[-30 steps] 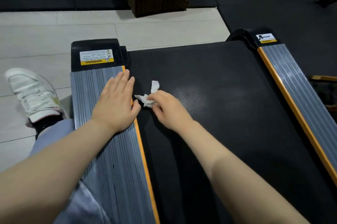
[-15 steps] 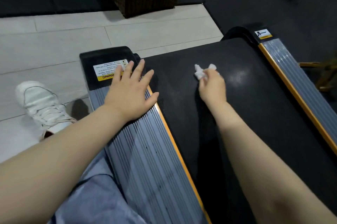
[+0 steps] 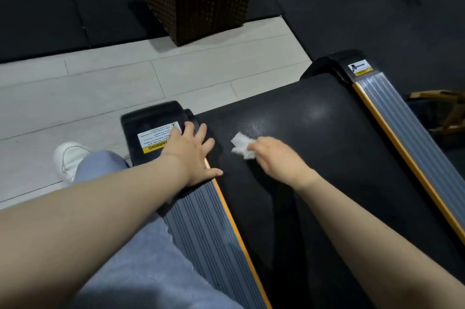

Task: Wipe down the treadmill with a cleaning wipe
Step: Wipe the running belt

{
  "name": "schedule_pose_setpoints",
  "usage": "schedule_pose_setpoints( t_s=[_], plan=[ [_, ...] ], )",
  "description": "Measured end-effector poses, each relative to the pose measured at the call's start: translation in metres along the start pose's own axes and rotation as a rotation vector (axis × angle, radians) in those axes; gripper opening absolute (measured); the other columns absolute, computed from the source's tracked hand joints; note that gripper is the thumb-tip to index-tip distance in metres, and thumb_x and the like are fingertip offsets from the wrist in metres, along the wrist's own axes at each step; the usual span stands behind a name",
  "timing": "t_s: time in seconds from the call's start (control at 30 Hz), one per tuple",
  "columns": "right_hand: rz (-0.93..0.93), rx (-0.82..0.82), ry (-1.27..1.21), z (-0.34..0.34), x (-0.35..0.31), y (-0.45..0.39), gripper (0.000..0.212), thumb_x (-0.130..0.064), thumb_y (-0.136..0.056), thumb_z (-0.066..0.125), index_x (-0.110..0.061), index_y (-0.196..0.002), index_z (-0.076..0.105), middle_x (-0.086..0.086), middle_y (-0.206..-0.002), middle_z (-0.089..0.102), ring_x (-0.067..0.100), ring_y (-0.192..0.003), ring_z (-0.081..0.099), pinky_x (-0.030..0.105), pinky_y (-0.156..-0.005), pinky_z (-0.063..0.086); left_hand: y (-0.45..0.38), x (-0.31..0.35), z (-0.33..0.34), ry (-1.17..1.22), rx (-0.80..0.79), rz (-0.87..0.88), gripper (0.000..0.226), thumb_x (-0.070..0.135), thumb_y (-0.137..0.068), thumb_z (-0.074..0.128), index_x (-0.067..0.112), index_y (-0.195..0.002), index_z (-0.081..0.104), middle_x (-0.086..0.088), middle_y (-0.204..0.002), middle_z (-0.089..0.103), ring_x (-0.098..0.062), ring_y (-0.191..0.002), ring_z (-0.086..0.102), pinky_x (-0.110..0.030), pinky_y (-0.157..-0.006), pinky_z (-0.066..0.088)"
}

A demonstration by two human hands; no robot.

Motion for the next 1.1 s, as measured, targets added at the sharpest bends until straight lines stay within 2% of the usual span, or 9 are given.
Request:
schedule_pose_setpoints(
  t_s=[0.2, 0.37, 0.47, 0.53, 0.7, 0.8, 0.9, 1.03, 1.1],
  plan=[
    [0.850, 0.324, -0.019, -0.050, 0.205, 0.047, 0.026, -0.008, -0.093, 0.044, 0.000, -0.111, 0.060, 0.024, -0.111, 0.059, 0.044, -0.100, 0.058, 0.044, -0.084, 0.046, 0.002, 0.002, -0.002, 0.042, 0.025, -0.071, 0.098, 0.084, -0.084, 0.023, 0.021, -0.157, 0.005, -0.012, -0.165, -0.003, -0.037, -0.146, 0.013, -0.049, -0.117, 0.024],
    [1.044, 0.405, -0.050, -0.056, 0.254, 0.069, 0.023, -0.010, -0.094, 0.046, 0.002, -0.110, 0.056, 0.028, -0.113, 0.058, 0.045, -0.102, 0.058, 0.043, -0.082, 0.046, -0.005, 0.004, -0.004, 0.042, 0.092, -0.243, 0.100, 0.081, -0.086, 0.023, 0.014, -0.157, 0.004, -0.016, -0.164, -0.002, -0.032, -0.140, 0.026, -0.043, -0.109, 0.033],
    [0.882, 0.501, -0.167, -0.037, 0.206, 0.047, 0.019, -0.009, -0.093, 0.052, -0.004, -0.108, 0.062, 0.022, -0.116, 0.061, 0.040, -0.104, 0.059, 0.038, -0.086, 0.046, -0.020, 0.008, -0.011, 0.074, 0.119, -0.336, 0.089, 0.074, -0.091, 0.021, 0.015, -0.157, 0.008, -0.014, -0.164, 0.006, -0.031, -0.136, 0.030, -0.043, -0.107, 0.033],
    [0.632, 0.525, -0.233, -0.023, 0.151, 0.030, 0.020, -0.007, -0.089, 0.056, -0.008, -0.107, 0.065, 0.017, -0.106, 0.065, 0.035, -0.098, 0.061, 0.037, -0.085, 0.046, -0.031, 0.011, -0.014, 0.156, 0.168, -0.390, 0.079, 0.067, -0.095, 0.023, 0.017, -0.155, 0.020, -0.011, -0.162, 0.020, -0.030, -0.134, 0.035, -0.045, -0.105, 0.031],
    [-0.233, 0.150, -0.242, 0.017, -0.034, -0.002, 0.020, -0.007, -0.083, 0.058, -0.012, -0.102, 0.063, 0.010, -0.087, 0.059, 0.030, -0.078, 0.055, 0.043, -0.068, 0.050, -0.039, 0.015, -0.006, 0.341, 0.391, -0.444, 0.054, 0.045, -0.094, 0.038, 0.012, -0.132, 0.058, -0.011, -0.136, 0.057, -0.035, -0.114, 0.053, -0.048, -0.096, 0.028],
    [-0.425, 0.112, -0.165, 0.020, -0.037, -0.009, 0.014, -0.009, -0.084, 0.059, -0.009, -0.097, 0.064, 0.007, -0.082, 0.056, 0.028, -0.074, 0.053, 0.040, -0.067, 0.046, -0.037, 0.011, -0.003, 0.336, 0.467, -0.405, 0.051, 0.038, -0.087, 0.040, 0.011, -0.125, 0.062, -0.011, -0.127, 0.062, -0.034, -0.110, 0.054, -0.047, -0.090, 0.032],
    [-0.164, 0.245, -0.107, -0.005, 0.060, -0.021, 0.024, -0.014, -0.085, 0.043, -0.008, -0.093, 0.065, 0.011, -0.083, 0.061, 0.035, -0.073, 0.058, 0.043, -0.064, 0.052, -0.035, 0.009, -0.005, 0.380, 0.516, -0.428, 0.048, 0.033, -0.086, 0.043, 0.013, -0.125, 0.062, -0.008, -0.126, 0.061, -0.032, -0.114, 0.050, -0.047, -0.093, 0.032],
    [0.628, 0.479, -0.028, -0.057, 0.263, 0.023, 0.024, -0.009, -0.089, 0.046, -0.001, -0.104, 0.062, 0.022, -0.100, 0.062, 0.043, -0.092, 0.060, 0.049, -0.080, 0.051, -0.031, 0.009, -0.006, 0.455, 0.579, -0.431, 0.046, 0.022, -0.081, 0.043, 0.011, -0.120, 0.065, -0.007, -0.122, 0.063, -0.031, -0.116, 0.049, -0.047, -0.100, 0.032],
    [0.894, 0.543, -0.044, -0.070, 0.311, 0.047, 0.026, -0.009, -0.091, 0.048, -0.001, -0.113, 0.060, 0.022, -0.112, 0.061, 0.042, -0.103, 0.058, 0.044, -0.089, 0.046, -0.031, 0.007, -0.005, 0.489, 0.587, -0.424, 0.046, 0.021, -0.081, 0.042, 0.010, -0.120, 0.064, -0.008, -0.120, 0.064, -0.031, -0.120, 0.048, -0.045, -0.108, 0.028]
  ],
)
Point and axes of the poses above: each hand's wrist, its own y-axis away from the middle knuckle, its own z-axis out of the palm, x = y × z, the point moved 6 cm from there along -y, towards the middle knuckle
